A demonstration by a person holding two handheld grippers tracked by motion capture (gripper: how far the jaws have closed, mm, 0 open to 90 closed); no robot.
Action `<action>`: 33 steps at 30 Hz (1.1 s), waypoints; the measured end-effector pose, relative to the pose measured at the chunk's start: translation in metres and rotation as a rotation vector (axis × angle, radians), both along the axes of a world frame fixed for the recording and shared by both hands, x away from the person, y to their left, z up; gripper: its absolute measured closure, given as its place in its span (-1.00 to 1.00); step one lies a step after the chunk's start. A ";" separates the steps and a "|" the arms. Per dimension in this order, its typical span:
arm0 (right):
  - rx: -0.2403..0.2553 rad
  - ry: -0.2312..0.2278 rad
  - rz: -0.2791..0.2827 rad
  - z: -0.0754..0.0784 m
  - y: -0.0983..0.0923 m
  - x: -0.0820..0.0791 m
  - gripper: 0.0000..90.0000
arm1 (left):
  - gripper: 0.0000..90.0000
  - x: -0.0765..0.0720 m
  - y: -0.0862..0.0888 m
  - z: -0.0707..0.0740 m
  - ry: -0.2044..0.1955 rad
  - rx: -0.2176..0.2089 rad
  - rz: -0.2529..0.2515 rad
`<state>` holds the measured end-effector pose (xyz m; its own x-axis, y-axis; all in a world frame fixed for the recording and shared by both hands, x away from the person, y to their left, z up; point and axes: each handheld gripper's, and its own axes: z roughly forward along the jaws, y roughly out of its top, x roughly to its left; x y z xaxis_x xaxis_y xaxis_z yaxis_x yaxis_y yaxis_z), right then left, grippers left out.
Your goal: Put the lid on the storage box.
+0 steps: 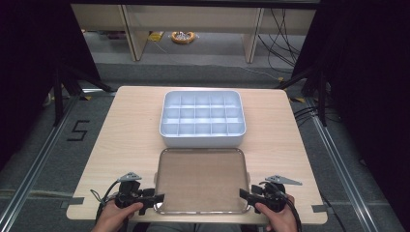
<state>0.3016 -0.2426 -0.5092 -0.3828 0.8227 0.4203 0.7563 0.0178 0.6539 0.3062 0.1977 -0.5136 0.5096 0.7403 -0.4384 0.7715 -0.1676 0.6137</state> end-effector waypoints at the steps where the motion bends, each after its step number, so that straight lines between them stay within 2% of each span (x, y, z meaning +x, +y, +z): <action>1: 0.000 0.000 0.000 0.000 0.000 0.000 -0.15 | -0.04 0.000 0.000 0.000 0.000 -0.003 0.004; 2: -0.008 0.005 -0.003 -0.002 0.001 0.002 -0.14 | -0.04 0.000 0.000 0.000 0.001 -0.002 0.001; 3: 0.049 0.037 -0.016 -0.002 0.004 0.000 -0.18 | -0.04 -0.001 0.000 0.000 -0.002 -0.002 0.001; 4: 0.046 0.051 -0.040 -0.002 0.005 0.001 -0.19 | -0.03 -0.001 0.000 -0.001 -0.004 -0.004 0.006; 5: 0.043 0.021 -0.048 -0.006 0.002 0.002 -0.19 | -0.01 -0.001 0.000 -0.001 -0.006 -0.009 0.010; 6: 0.043 0.021 -0.048 -0.006 0.002 0.002 -0.19 | 0.01 -0.001 0.000 -0.001 -0.006 -0.009 0.010; 7: 0.069 0.020 -0.065 -0.007 0.002 0.001 -0.19 | 0.01 -0.001 0.001 -0.001 -0.004 -0.007 0.008; 8: 0.112 0.039 -0.077 -0.008 -0.001 0.000 -0.18 | 0.01 -0.001 0.002 -0.001 -0.003 -0.010 0.006; 9: 0.163 0.077 -0.114 -0.007 0.000 -0.002 -0.16 | 0.02 -0.001 0.002 -0.001 -0.001 -0.010 0.010; 10: 0.178 0.073 -0.108 -0.009 -0.005 -0.003 -0.11 | 0.04 -0.001 0.002 -0.002 -0.005 -0.014 0.027; 12: 0.191 0.076 -0.122 -0.010 -0.005 -0.003 -0.07 | 0.04 -0.001 0.002 -0.002 -0.007 -0.010 0.024; 16: 0.270 0.143 -0.157 -0.010 -0.007 -0.007 0.09 | 0.03 -0.002 0.003 -0.002 -0.010 -0.009 0.023; 19: 0.271 0.137 -0.158 -0.012 -0.009 -0.006 0.15 | 0.02 -0.002 0.005 -0.001 -0.007 -0.006 0.007; 21: 0.309 0.165 -0.160 -0.012 -0.010 -0.007 0.22 | 0.01 -0.002 0.005 -0.001 -0.009 -0.002 0.000; 24: 0.316 0.161 -0.159 -0.015 -0.014 -0.007 0.29 | 0.00 -0.002 0.004 -0.002 -0.006 -0.009 0.024; 25: 0.325 0.176 -0.176 -0.015 -0.015 -0.006 0.33 | 0.00 -0.002 0.004 -0.002 -0.005 -0.010 0.025; 27: 0.357 0.199 -0.176 -0.017 -0.017 -0.007 0.34 | -0.01 -0.002 0.004 -0.002 -0.007 -0.009 0.021; 29: 0.388 0.198 -0.188 -0.019 -0.018 -0.007 0.40 | -0.01 -0.002 0.005 -0.002 -0.005 -0.012 0.024; 30: 0.388 0.198 -0.188 -0.019 -0.018 -0.007 0.40 | -0.01 -0.002 0.005 -0.002 -0.006 -0.010 0.022; 31: 0.421 0.252 -0.195 -0.018 -0.018 -0.008 0.42 | -0.01 -0.003 0.005 -0.002 -0.007 -0.009 0.018; 32: 0.421 0.252 -0.195 -0.018 -0.018 -0.008 0.42 | -0.01 -0.003 0.005 -0.002 -0.007 -0.009 0.018; 33: 0.403 0.232 -0.197 -0.019 -0.019 -0.007 0.46 | -0.01 -0.003 0.005 -0.002 -0.006 -0.008 0.015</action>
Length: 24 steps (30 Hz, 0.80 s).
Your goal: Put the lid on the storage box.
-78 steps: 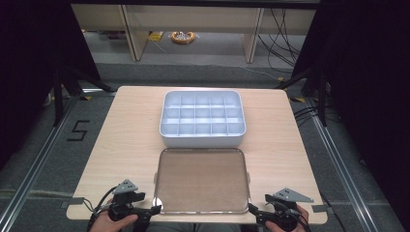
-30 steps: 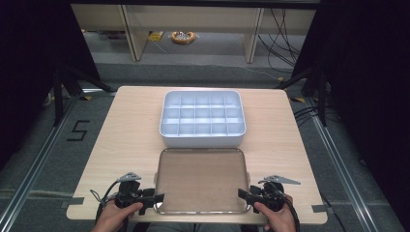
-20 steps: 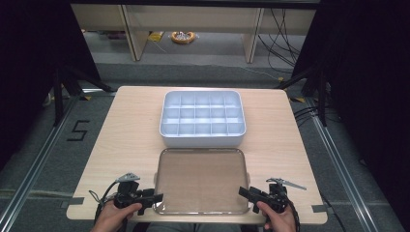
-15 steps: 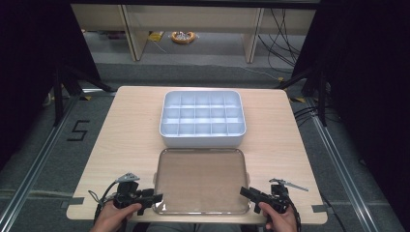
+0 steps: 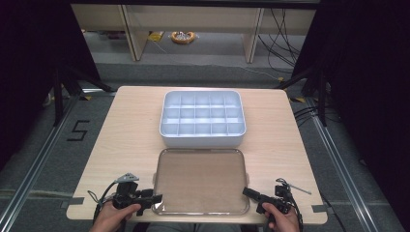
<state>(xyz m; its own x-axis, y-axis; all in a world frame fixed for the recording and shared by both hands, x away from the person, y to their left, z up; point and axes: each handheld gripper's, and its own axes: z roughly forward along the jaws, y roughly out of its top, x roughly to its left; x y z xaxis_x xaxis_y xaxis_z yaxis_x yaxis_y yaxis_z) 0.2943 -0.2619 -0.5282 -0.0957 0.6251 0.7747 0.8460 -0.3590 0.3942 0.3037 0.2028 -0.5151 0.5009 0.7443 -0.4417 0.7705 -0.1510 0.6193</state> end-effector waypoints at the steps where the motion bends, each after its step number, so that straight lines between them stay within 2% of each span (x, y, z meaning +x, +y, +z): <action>1: -0.012 -0.016 0.000 0.000 0.001 0.000 0.48 | -0.01 0.000 0.000 0.000 -0.002 0.001 0.002; 4: -0.009 -0.001 0.003 0.001 0.000 0.000 0.50 | -0.01 -0.001 0.001 0.000 -0.008 0.009 -0.025; 5: -0.017 -0.031 0.013 0.000 0.000 -0.001 0.50 | -0.03 0.000 0.000 0.000 -0.002 -0.003 -0.020; 6: -0.017 -0.031 0.013 0.000 0.000 -0.001 0.50 | -0.03 0.000 0.000 0.000 -0.002 -0.003 -0.020; 7: 0.000 -0.009 0.033 -0.002 -0.001 -0.001 0.54 | -0.03 -0.001 -0.001 0.000 -0.001 -0.011 -0.008; 8: 0.000 -0.009 0.033 -0.002 -0.001 -0.001 0.54 | -0.03 -0.001 -0.001 0.000 -0.002 -0.009 -0.011; 9: -0.008 -0.022 0.038 -0.002 0.001 -0.002 0.56 | -0.03 -0.001 -0.001 0.001 -0.003 -0.008 -0.008; 10: -0.036 0.005 0.025 0.000 0.003 -0.002 0.56 | -0.03 -0.002 -0.001 0.000 -0.004 -0.008 -0.008; 11: -0.053 -0.014 0.029 0.000 0.002 -0.001 0.57 | -0.03 -0.001 -0.001 0.001 -0.003 -0.008 -0.011; 12: -0.076 -0.106 0.077 -0.004 -0.002 0.000 0.58 | -0.04 -0.001 -0.001 0.000 -0.001 -0.010 -0.010; 13: -0.063 -0.097 0.064 0.000 0.001 -0.001 0.59 | -0.06 -0.001 -0.001 0.000 -0.001 -0.011 -0.011; 16: -0.050 -0.106 0.074 0.003 -0.001 -0.003 0.61 | -0.13 -0.002 -0.001 0.001 0.000 -0.018 -0.012; 17: -0.080 -0.167 0.098 0.003 -0.002 -0.002 0.60 | -0.13 -0.001 -0.001 0.001 0.002 -0.019 -0.013; 18: -0.059 -0.156 0.102 0.008 0.000 -0.007 0.60 | -0.16 -0.001 0.000 0.001 0.001 -0.019 -0.015; 20: -0.060 -0.155 0.105 0.009 0.000 -0.008 0.60 | -0.16 -0.002 0.000 0.000 0.002 -0.024 -0.009; 21: -0.058 -0.178 0.109 0.010 0.000 -0.010 0.60 | -0.16 -0.001 0.001 0.001 0.003 -0.021 -0.012; 22: -0.058 -0.178 0.109 0.010 0.000 -0.010 0.60 | -0.16 -0.001 0.001 0.001 0.006 -0.027 -0.008; 23: -0.063 -0.224 0.120 0.009 -0.001 -0.010 0.60 | -0.16 -0.001 0.002 0.000 0.008 -0.029 -0.013; 24: -0.062 -0.225 0.125 0.011 -0.001 -0.011 0.60 | -0.16 -0.001 0.002 0.000 0.006 -0.029 -0.013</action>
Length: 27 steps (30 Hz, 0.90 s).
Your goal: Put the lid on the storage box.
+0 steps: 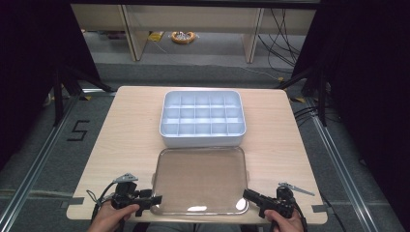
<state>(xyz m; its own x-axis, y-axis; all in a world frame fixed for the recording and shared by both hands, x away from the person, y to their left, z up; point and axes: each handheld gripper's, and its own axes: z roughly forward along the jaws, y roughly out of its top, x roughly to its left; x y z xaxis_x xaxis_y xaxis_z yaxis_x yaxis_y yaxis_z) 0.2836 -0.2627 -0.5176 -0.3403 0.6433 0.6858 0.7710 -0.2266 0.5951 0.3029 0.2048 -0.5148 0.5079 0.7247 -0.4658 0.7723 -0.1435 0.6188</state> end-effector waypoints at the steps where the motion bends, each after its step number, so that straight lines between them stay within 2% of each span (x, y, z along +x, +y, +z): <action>1: 0.000 0.000 0.000 0.000 0.000 0.000 0.60 | -0.16 0.000 0.000 0.000 0.000 0.000 0.000; 5: -0.009 0.000 0.011 0.001 0.000 -0.001 0.59 | -0.16 0.000 0.000 0.000 -0.002 0.005 0.002; 7: 0.001 0.025 0.010 0.001 0.000 -0.002 0.59 | -0.16 -0.001 0.000 0.000 -0.007 0.008 0.003; 9: 0.007 0.031 0.010 0.001 0.000 -0.002 0.59 | -0.16 0.000 0.001 0.000 -0.004 0.013 -0.002; 12: -0.004 0.019 0.018 0.000 0.000 -0.002 0.59 | -0.16 -0.001 0.001 0.000 -0.008 0.007 0.003; 13: 0.006 0.043 0.015 0.002 0.001 -0.004 0.59 | -0.16 -0.001 0.001 0.000 -0.007 0.005 0.004; 15: -0.036 -0.015 0.029 0.004 0.002 -0.003 0.59 | -0.19 0.000 0.001 0.000 -0.002 0.001 0.002; 16: -0.040 -0.030 0.036 0.007 0.003 -0.004 0.59 | -0.22 0.000 0.001 0.000 0.000 0.000 0.002; 18: -0.043 -0.088 0.051 0.015 0.005 -0.006 0.58 | -0.24 0.000 0.001 0.000 0.003 -0.010 0.007; 19: -0.060 -0.116 0.059 0.018 0.006 -0.006 0.58 | -0.26 0.000 0.002 0.000 0.009 -0.017 0.008; 20: -0.090 -0.149 0.072 0.021 0.005 -0.008 0.58 | -0.31 0.001 0.002 0.000 0.013 -0.025 0.015; 21: -0.094 -0.168 0.091 0.024 0.008 -0.010 0.58 | -0.38 0.001 0.002 0.000 0.015 -0.031 0.033; 24: -0.079 -0.168 0.107 0.024 0.010 -0.013 0.57 | -0.38 0.002 0.003 0.000 0.020 -0.032 0.050; 25: -0.075 -0.134 0.095 0.025 0.010 -0.014 0.58 | -0.38 0.003 0.004 0.000 0.027 -0.037 0.052; 26: -0.075 -0.134 0.095 0.025 0.010 -0.014 0.58 | -0.38 0.003 0.004 0.000 0.034 -0.043 0.057; 27: -0.090 -0.184 0.109 0.025 0.009 -0.012 0.58 | -0.38 0.003 0.004 0.000 0.034 -0.049 0.070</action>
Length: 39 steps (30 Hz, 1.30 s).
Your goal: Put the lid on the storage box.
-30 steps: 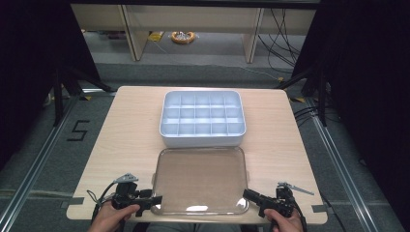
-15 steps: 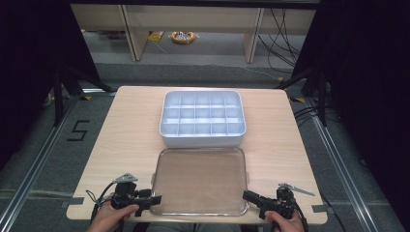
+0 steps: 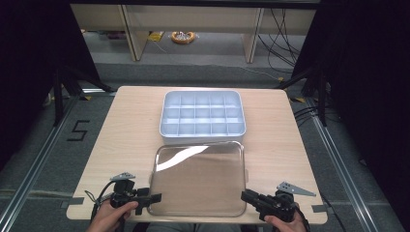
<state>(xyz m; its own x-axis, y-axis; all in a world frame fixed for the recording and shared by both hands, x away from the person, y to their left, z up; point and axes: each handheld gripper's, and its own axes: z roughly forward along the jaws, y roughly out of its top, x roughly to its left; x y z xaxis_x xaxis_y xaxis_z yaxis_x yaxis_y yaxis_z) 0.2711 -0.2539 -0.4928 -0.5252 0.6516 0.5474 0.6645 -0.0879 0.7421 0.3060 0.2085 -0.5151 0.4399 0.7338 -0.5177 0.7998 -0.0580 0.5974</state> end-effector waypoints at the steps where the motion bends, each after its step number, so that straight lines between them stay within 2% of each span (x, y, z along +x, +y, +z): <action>1: 0.000 0.000 0.000 0.000 0.000 0.000 0.58 | -0.38 0.000 0.000 0.000 0.000 0.000 0.000; 2: -0.002 -0.034 0.013 -0.001 0.000 0.002 0.58 | -0.38 0.001 0.000 0.000 0.001 0.000 0.001; 3: -0.007 -0.030 0.020 0.001 0.000 0.001 0.58 | -0.38 0.001 0.001 0.000 -0.002 0.002 0.003; 4: 0.012 0.003 0.023 0.003 0.002 -0.001 0.59 | -0.33 0.002 0.001 0.000 0.000 0.000 0.006; 5: 0.001 -0.031 0.027 0.002 0.002 0.000 0.59 | -0.33 0.002 0.001 0.000 0.000 0.000 0.006; 7: 0.001 -0.026 0.030 0.002 0.002 0.000 0.59 | -0.32 0.002 0.002 0.000 0.007 -0.004 0.007; 8: 0.012 -0.009 0.031 0.002 0.001 0.000 0.59 | -0.27 0.002 0.004 0.000 0.010 0.001 0.006; 9: 0.012 -0.015 0.021 0.000 0.001 0.002 0.59 | -0.17 0.003 0.005 0.000 0.004 0.008 0.011; 10: 0.023 0.012 0.017 0.001 0.001 0.001 0.59 | -0.07 0.003 0.006 -0.001 -0.001 0.014 0.010; 11: 0.006 -0.010 0.023 -0.001 -0.001 0.003 0.59 | 0.02 0.003 0.007 -0.002 -0.010 0.016 0.007; 12: 0.003 -0.007 0.016 -0.001 -0.001 0.003 0.59 | 0.10 0.003 0.008 -0.002 -0.015 0.019 0.005; 13: 0.023 0.040 0.012 0.000 -0.001 0.001 0.59 | 0.17 0.003 0.008 -0.003 -0.021 0.014 0.016; 14: -0.003 0.044 -0.006 -0.001 0.000 0.003 0.59 | 0.19 0.003 0.008 -0.003 -0.026 0.010 0.021; 15: -0.003 0.044 -0.006 -0.001 0.000 0.003 0.59 | 0.19 0.003 0.007 -0.003 -0.033 0.018 0.018; 16: -0.024 0.020 -0.002 -0.002 -0.001 0.004 0.59 | 0.22 0.003 0.007 -0.002 -0.047 0.016 0.025; 17: -0.026 0.038 -0.010 -0.002 -0.001 0.004 0.59 | 0.26 0.002 0.008 -0.001 -0.058 0.004 0.031; 18: -0.050 0.027 -0.020 -0.004 -0.002 0.006 0.59 | 0.35 0.002 0.010 0.002 -0.086 -0.020 0.034; 19: -0.050 0.027 -0.020 -0.004 -0.002 0.006 0.59 | 0.38 0.002 0.010 0.002 -0.086 -0.020 0.034; 21: -0.039 0.063 -0.036 -0.002 0.000 0.004 0.59 | 0.40 0.001 0.011 0.005 -0.116 -0.030 0.039; 22: -0.039 0.063 -0.036 -0.002 0.000 0.004 0.59 | 0.40 0.000 0.011 0.007 -0.122 -0.033 0.045; 23: -0.076 0.023 -0.036 -0.004 0.000 0.006 0.59 | 0.42 0.000 0.011 0.008 -0.131 -0.033 0.049; 25: -0.080 0.023 -0.034 -0.005 0.000 0.007 0.59 | 0.42 -0.001 0.010 0.011 -0.154 -0.026 0.048; 26: -0.080 0.029 -0.042 -0.005 0.001 0.008 0.59 | 0.42 -0.002 0.009 0.013 -0.165 -0.023 0.048; 27: -0.058 0.070 -0.054 -0.003 0.001 0.006 0.59 | 0.42 -0.002 0.009 0.014 -0.170 -0.017 0.046; 29: -0.062 0.039 -0.056 -0.003 -0.001 0.012 0.59 | 0.41 -0.001 0.006 0.017 -0.186 -0.002 0.037; 31: -0.064 0.055 -0.070 -0.001 -0.001 0.012 0.59 | 0.41 0.000 0.004 0.018 -0.192 0.005 0.030; 32: -0.065 0.024 -0.069 -0.001 -0.003 0.015 0.59 | 0.41 0.000 0.003 0.019 -0.193 0.006 0.025; 33: -0.075 0.023 -0.073 0.000 -0.004 0.016 0.59 | 0.41 0.001 0.002 0.020 -0.193 0.001 0.027; 34: -0.049 0.063 -0.086 0.004 -0.003 0.016 0.59 | 0.41 0.002 0.002 0.021 -0.193 0.003 0.026; 36: -0.071 0.018 -0.085 0.004 -0.005 0.021 0.59 | 0.41 0.005 0.001 0.022 -0.202 0.010 0.028; 37: -0.066 0.028 -0.083 0.005 -0.005 0.021 0.59 | 0.41 0.006 -0.001 0.022 -0.206 0.004 0.030; 39: -0.085 0.012 -0.092 0.006 -0.005 0.026 0.59 | 0.41 0.010 -0.001 0.024 -0.208 0.016 0.025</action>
